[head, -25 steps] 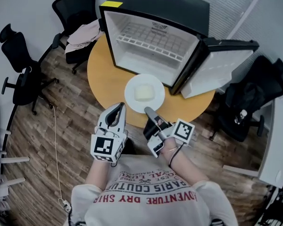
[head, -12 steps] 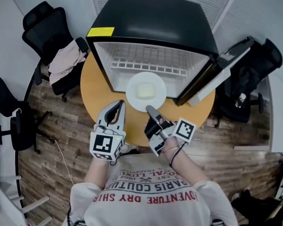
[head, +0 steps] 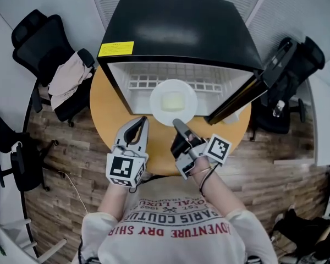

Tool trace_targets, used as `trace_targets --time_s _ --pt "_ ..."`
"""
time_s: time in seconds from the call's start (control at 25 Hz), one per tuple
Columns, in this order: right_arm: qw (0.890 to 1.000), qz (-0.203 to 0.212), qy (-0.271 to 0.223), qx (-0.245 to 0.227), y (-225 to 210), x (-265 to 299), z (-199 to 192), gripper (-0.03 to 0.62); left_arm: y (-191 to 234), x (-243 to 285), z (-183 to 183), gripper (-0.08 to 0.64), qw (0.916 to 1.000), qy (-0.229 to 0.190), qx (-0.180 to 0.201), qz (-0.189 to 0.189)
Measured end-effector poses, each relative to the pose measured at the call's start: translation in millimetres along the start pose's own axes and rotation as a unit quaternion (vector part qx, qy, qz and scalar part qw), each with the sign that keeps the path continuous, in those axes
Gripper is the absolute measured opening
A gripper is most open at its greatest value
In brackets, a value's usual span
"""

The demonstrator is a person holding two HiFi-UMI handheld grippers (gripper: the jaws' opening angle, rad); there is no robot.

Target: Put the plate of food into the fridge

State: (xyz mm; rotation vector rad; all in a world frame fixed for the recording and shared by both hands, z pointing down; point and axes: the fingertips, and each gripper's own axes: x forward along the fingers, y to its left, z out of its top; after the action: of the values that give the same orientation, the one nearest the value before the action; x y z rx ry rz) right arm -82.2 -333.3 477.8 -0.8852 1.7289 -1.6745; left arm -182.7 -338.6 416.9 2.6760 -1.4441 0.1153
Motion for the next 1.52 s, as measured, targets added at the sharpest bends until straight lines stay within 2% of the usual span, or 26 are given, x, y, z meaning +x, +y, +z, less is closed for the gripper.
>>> trace_targets --time_s 0.36,0.92,1.24,1.52 --pt "1.000 -0.016 0.001 0.005 -9.2 22.1 26.1 0.037 10.4 18.3 -6.2 0.025 0.9997 0.006 -0.013 0.019" --pt "0.998 -0.026 -0.036 0.034 -23.2 53.6 58.8 0.038 20.9 42.3 -11.5 0.025 0.9994 0.013 -0.023 0.022" --pt "0.998 -0.028 -0.050 0.028 -21.5 70.3 68.2 0.040 33.2 47.3 -13.5 0.025 0.9990 0.014 -0.029 0.030" --pt "0.998 -0.025 -0.049 0.018 -20.2 81.3 74.0 0.072 31.6 51.2 -16.1 0.025 0.9990 0.018 -0.031 0.027"
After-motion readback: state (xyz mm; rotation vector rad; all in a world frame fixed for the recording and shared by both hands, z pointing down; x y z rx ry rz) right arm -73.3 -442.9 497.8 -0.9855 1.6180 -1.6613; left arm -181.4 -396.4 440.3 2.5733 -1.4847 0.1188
